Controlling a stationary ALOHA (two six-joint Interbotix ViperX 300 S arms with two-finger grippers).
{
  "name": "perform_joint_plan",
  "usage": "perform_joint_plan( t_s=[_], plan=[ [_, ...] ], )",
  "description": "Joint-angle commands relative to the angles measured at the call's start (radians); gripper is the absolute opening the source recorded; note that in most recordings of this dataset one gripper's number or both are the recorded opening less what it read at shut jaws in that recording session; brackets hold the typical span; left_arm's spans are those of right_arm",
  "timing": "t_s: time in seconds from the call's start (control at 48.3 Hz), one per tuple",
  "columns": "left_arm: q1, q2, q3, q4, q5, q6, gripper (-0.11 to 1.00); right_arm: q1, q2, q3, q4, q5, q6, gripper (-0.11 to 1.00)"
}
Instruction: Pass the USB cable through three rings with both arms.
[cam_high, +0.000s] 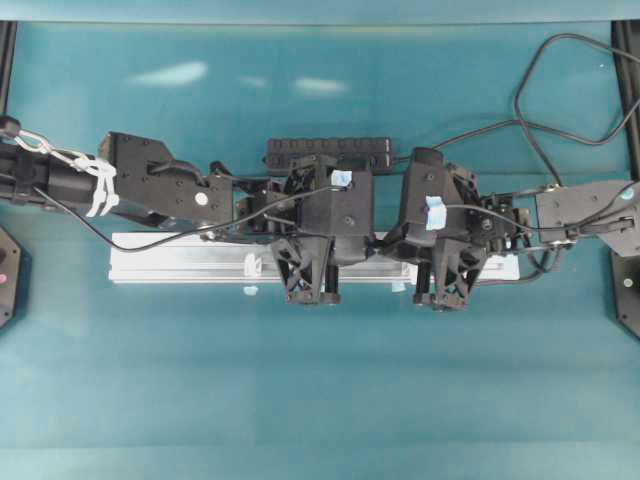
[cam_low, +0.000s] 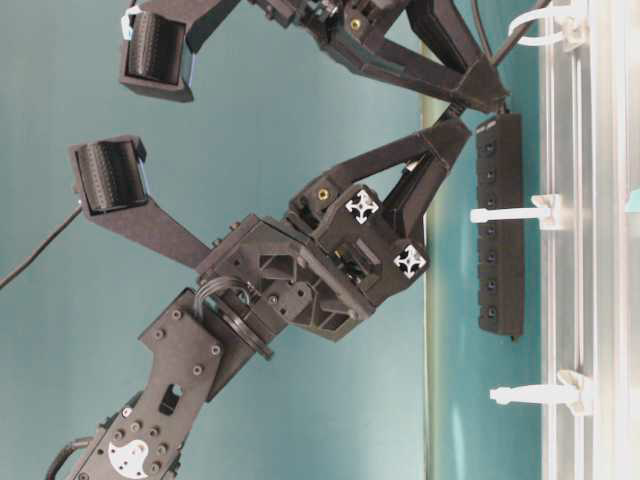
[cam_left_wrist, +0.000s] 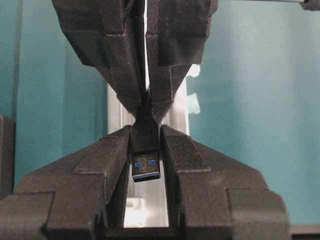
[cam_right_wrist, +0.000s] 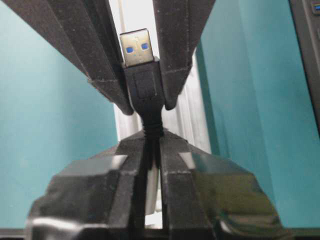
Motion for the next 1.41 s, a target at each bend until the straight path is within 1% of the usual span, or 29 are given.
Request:
perform_joint_plan(
  t_s=[0.0, 0.103, 0.228, 0.269, 0.29, 0.455, 0.476, 0.517, 0.559, 0.641, 0.703, 0.807, 1.035, 1.386],
  plan=[
    [0.002, -0.025, -0.002, 0.002, -0.005, -0.005, 0.21, -0.003, -0.003, -0.029, 0.002, -0.003, 0.006, -0.09],
    [0.009, -0.031, 0.012, 0.002, -0.003, -0.011, 0.21, -0.003, 0.008, -0.044, -0.002, 0.025, 0.003, -0.09],
    [0.021, -0.057, 0.051, 0.002, -0.003, -0.014, 0.22, -0.003, 0.025, -0.074, -0.005, 0.100, -0.002, -0.09],
    [0.021, -0.069, 0.066, 0.000, -0.005, -0.015, 0.25, -0.003, 0.031, -0.084, -0.006, 0.124, -0.003, -0.09],
    [0.023, -0.077, 0.074, 0.002, -0.005, -0.015, 0.29, -0.003, 0.035, -0.089, -0.008, 0.133, -0.005, -0.09],
    [0.021, -0.149, 0.127, 0.002, -0.011, -0.014, 0.79, -0.003, 0.055, -0.126, -0.031, 0.207, -0.002, -0.09],
    [0.021, -0.160, 0.133, 0.000, -0.011, -0.014, 0.85, -0.003, 0.058, -0.130, -0.032, 0.221, -0.002, -0.09],
    [0.021, -0.181, 0.146, 0.002, -0.011, -0.014, 0.92, -0.005, 0.066, -0.141, -0.035, 0.252, -0.002, -0.09],
    [0.023, -0.202, 0.160, 0.000, -0.011, -0.014, 0.92, -0.005, 0.072, -0.152, -0.035, 0.282, -0.003, -0.09],
    [0.023, -0.244, 0.186, 0.000, -0.011, -0.012, 0.89, -0.003, 0.086, -0.172, -0.040, 0.334, -0.006, -0.09],
    [0.023, -0.278, 0.209, 0.002, -0.011, -0.014, 0.87, -0.003, 0.095, -0.183, -0.044, 0.359, -0.006, -0.09],
    [0.023, -0.314, 0.239, 0.002, -0.006, -0.014, 0.87, -0.003, 0.109, -0.196, -0.051, 0.393, -0.006, -0.09],
    [0.023, -0.356, 0.288, 0.002, -0.005, -0.017, 0.87, -0.003, 0.135, -0.212, -0.051, 0.419, -0.006, -0.09],
    [0.023, -0.393, 0.301, 0.002, -0.005, -0.012, 0.86, 0.005, 0.186, -0.229, -0.051, 0.430, -0.008, -0.09]
  ],
)
